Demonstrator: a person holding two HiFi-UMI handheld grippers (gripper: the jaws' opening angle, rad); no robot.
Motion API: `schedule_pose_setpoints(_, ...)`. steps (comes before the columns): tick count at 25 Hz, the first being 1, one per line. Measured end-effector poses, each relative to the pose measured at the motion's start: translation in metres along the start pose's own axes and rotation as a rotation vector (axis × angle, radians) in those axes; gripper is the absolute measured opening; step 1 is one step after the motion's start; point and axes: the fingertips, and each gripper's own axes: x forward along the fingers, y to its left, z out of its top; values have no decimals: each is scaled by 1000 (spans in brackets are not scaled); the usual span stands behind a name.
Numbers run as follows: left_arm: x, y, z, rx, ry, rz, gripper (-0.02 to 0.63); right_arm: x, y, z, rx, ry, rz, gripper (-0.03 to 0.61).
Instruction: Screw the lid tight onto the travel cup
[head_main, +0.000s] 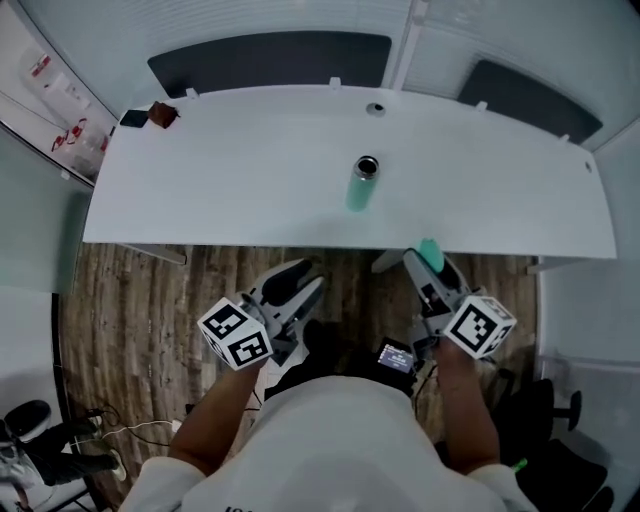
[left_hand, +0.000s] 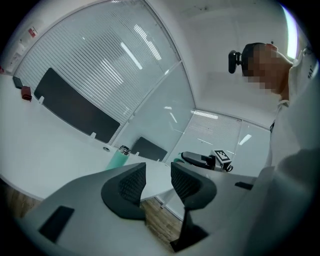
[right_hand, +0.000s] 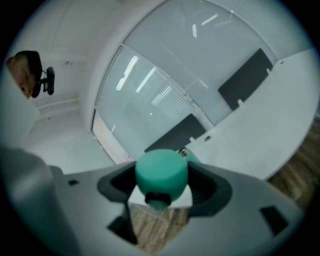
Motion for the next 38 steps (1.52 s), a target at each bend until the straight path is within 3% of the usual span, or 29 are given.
schedule_pose_setpoints(16,40,30,-9,14,63,-18,173,36,-21,5,-15,46,-10,319)
schedule_pose_setpoints(25,102,66,21,221,115,-20,206,88,-27,46,-199,63,13,319)
schedule_pose_setpoints(29,127,92,16,300,178,-12,242,109,-36,50,-268,85,12,319)
schedule_pose_setpoints(38,174,135,-5,348,288,2,305,155,-60,50,-302,155,20,319)
